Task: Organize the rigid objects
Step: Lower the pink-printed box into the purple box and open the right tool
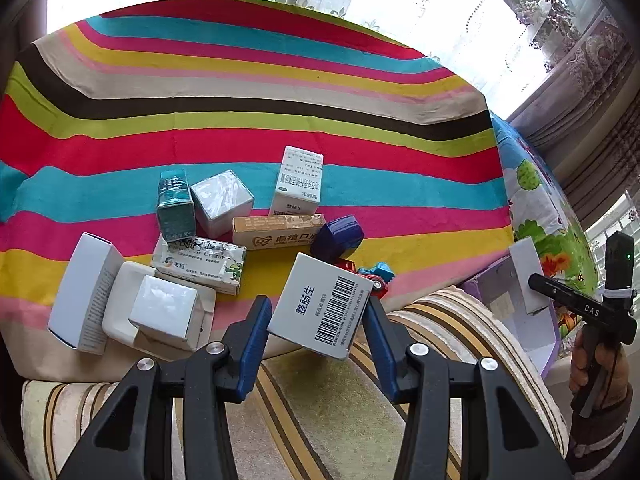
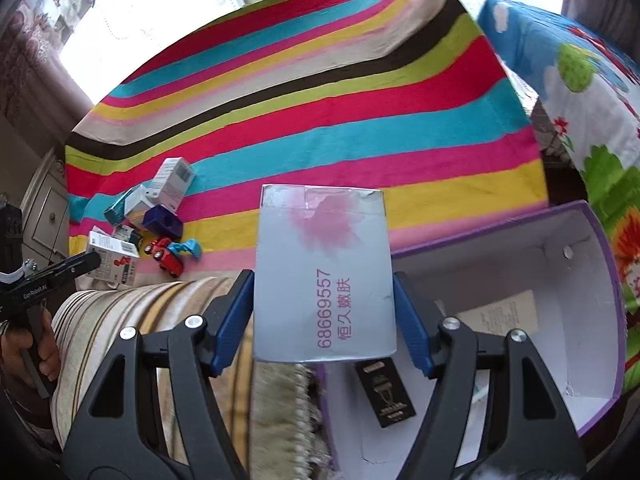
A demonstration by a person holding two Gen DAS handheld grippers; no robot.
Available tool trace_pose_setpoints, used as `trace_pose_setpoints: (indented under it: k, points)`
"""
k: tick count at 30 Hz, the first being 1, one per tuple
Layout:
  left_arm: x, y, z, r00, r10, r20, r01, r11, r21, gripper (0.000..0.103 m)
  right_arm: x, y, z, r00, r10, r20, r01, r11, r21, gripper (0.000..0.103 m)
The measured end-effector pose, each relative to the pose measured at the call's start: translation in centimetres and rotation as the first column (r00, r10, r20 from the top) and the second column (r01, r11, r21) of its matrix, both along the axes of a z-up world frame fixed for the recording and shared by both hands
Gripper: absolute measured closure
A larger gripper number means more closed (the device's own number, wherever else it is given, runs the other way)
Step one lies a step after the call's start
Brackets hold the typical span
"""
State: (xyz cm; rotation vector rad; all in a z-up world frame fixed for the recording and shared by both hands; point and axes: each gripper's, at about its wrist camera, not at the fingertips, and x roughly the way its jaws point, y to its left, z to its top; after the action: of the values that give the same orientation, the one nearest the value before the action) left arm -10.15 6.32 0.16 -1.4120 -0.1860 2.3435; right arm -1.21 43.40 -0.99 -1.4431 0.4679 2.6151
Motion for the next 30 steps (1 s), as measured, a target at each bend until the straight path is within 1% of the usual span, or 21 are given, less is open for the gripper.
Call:
trace_pose_setpoints:
  k: [4,6,9,12,15,18,19,22,26,30]
  points:
    - [0.4,0.4,0.3,1.0,-0.01,-0.008,0.01,1.0,0.005,0.055,1.9,3.3,-1.2,0.995,-0.092,0.029,0.092,0.996,0.004,0.032]
    - [0.5,0.5,0.5,1.0,-0.012,-0.011,0.013,1.0,0.009,0.055,2.7,4.2,-2.1,0.994,-0.1,0.048,0.1,0.995,0.006,0.032]
    - [0.6,0.6,0.4,1.0,-0.014,-0.008,0.014,1.0,0.008,0.055,3.6,4.5,-4.0,0.99,-0.085,0.11,0.086,0.996,-0.002,0.032]
    - [0.6,0.6,0.4,1.0,-0.012,-0.006,0.013,1.0,0.008,0.055,4.8,4.6,-5.2,0.985,-0.065,0.16,0.075,0.996,-0.054,0.032]
    - [0.6,0.8,0.3,1.0,-0.015,-0.006,0.015,1.0,0.005,0.055,5.8,4.3,-6.6,0.975,-0.055,0.213,0.074,0.994,-0.081,0.032]
    - [0.7,0.8,0.3,1.0,-0.015,-0.007,0.015,1.0,0.007,0.055,6.5,4.3,-8.2,0.972,-0.042,0.233,0.088,0.977,-0.192,0.032]
    - [0.8,0.8,0.3,1.0,-0.014,-0.008,0.014,1.0,0.008,0.055,6.5,4.3,-8.8,0.968,-0.046,0.246,0.098,0.974,-0.205,0.032]
    - [0.9,0.6,0.4,1.0,-0.009,-0.008,0.009,1.0,0.016,0.055,7.0,4.7,-10.1,0.952,-0.077,0.296,0.135,0.974,-0.182,0.032]
    - [0.9,0.6,0.3,1.0,-0.007,-0.005,0.007,1.0,0.019,0.055,8.0,6.2,-10.6,0.931,-0.143,0.335,0.182,0.98,-0.087,0.032]
    - [1.0,0.8,0.5,1.0,-0.013,-0.009,0.013,1.0,0.015,0.055,8.8,7.8,-12.1,0.907,-0.182,0.379,0.216,0.975,-0.047,0.032]
